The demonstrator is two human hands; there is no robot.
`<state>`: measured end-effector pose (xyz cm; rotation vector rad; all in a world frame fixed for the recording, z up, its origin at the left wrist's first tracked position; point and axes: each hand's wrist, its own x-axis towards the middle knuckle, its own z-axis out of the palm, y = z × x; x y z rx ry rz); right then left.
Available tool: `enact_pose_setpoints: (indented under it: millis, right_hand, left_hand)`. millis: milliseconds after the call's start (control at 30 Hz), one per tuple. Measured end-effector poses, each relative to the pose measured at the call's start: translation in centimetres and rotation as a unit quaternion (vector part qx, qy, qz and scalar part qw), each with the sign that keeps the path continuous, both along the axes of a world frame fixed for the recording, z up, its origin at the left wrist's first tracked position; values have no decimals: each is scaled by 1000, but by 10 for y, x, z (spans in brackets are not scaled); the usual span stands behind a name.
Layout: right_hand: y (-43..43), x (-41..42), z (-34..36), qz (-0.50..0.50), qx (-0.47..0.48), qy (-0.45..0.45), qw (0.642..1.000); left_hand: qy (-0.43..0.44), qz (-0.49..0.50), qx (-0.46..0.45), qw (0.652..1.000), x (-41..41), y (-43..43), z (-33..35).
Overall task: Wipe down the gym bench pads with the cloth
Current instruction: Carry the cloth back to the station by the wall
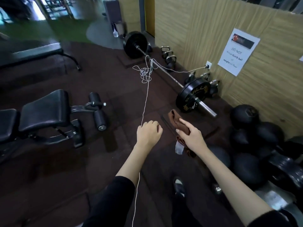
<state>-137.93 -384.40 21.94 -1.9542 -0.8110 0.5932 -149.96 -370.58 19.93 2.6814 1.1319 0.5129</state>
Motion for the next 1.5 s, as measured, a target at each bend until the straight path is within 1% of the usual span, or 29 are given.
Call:
enact_pose_setpoints:
  millis: [100, 267, 467, 600, 700, 833, 1067, 1333, 1500]
  right_hand:
    - [38, 44, -1, 40, 0, -2, 999]
    - [118, 120, 4, 109, 7, -14, 994]
    - [187, 176, 2, 153, 8, -4, 988]
    - [231, 205, -2, 165, 16, 0, 986]
    - [270, 227, -5, 172, 16, -4, 985]
    - [334, 259, -7, 173, 14, -10, 985]
    - [447, 310, -6, 170, 5, 10, 985]
    - [564, 362, -13, 190, -1, 20, 982]
    - [652, 399, -19, 219, 6, 17, 976]
  left_hand:
    - [-2, 32, 25, 999, 36, 30, -6]
    - [-29, 122, 51, 991, 94, 85, -6]
    - [-25, 172, 69, 982, 140, 143, -7]
    - [-35, 177, 54, 982, 170, 185, -12]
    - [-32, 175, 68, 982, 191, 221, -16]
    - [-21, 173, 60, 983, 222, 281, -20]
    - [-19, 170, 45, 984, 274, 395, -19]
    - [-9, 187, 65, 980, 319, 511, -23]
    - [16, 197, 109, 974, 352, 591, -27]
